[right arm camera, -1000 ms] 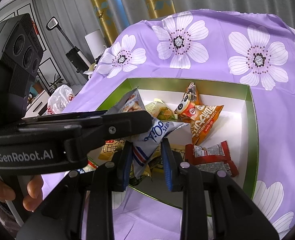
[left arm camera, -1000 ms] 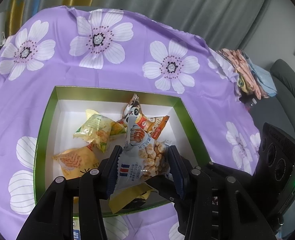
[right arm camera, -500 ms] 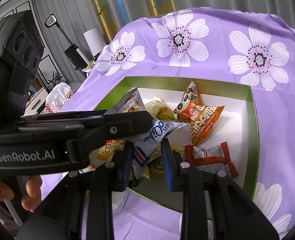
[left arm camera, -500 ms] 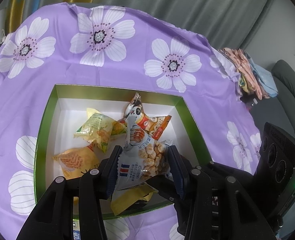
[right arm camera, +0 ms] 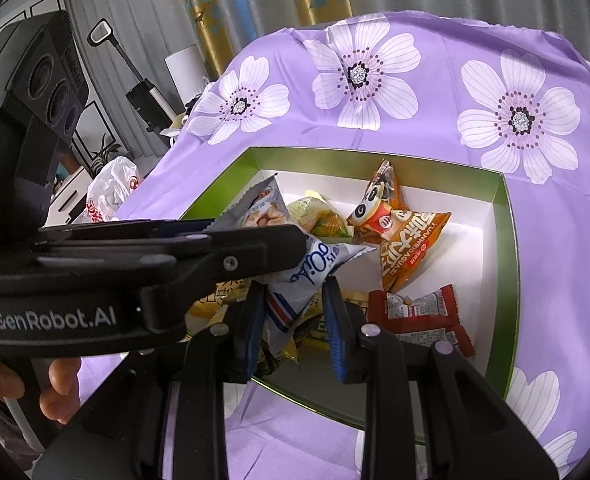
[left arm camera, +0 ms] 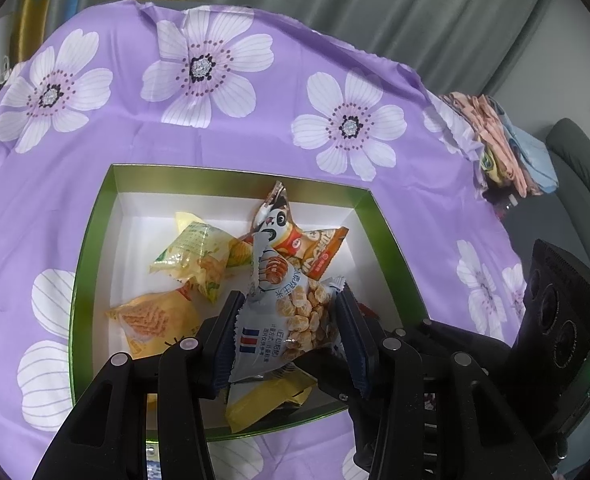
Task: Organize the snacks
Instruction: 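Lower the peanut bag with the left tool into the green box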
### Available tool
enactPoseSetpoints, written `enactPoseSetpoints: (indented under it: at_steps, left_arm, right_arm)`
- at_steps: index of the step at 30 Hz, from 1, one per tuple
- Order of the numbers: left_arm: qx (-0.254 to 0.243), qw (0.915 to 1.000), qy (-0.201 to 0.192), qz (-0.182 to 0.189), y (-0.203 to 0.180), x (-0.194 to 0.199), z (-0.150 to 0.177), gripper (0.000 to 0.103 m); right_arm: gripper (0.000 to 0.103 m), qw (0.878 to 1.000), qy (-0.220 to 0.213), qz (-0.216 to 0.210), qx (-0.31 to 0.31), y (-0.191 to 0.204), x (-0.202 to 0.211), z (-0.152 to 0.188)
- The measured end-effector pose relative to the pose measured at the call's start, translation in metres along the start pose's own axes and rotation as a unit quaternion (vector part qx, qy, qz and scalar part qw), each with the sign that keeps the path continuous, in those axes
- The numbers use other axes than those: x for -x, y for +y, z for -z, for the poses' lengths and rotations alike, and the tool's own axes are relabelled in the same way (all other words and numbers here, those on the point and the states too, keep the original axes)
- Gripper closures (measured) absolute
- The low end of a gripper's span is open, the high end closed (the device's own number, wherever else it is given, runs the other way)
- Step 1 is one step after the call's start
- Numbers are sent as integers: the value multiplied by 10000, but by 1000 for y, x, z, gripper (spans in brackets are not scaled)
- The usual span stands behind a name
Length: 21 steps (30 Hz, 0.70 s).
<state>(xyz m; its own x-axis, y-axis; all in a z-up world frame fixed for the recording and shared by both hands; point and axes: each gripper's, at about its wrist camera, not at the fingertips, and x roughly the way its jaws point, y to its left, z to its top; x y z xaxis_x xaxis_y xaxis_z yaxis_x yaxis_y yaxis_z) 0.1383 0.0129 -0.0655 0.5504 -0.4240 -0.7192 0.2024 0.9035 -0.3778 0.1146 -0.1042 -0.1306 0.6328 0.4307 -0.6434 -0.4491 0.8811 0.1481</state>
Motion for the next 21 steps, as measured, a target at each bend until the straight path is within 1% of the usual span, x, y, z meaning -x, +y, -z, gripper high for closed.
enactPoseSetpoints:
  at_steps: [21]
  left_arm:
    - [6,10000,76,-24,4,-2,5,57]
  right_arm:
    - [73,9997,175,139,105,2,-5,-2]
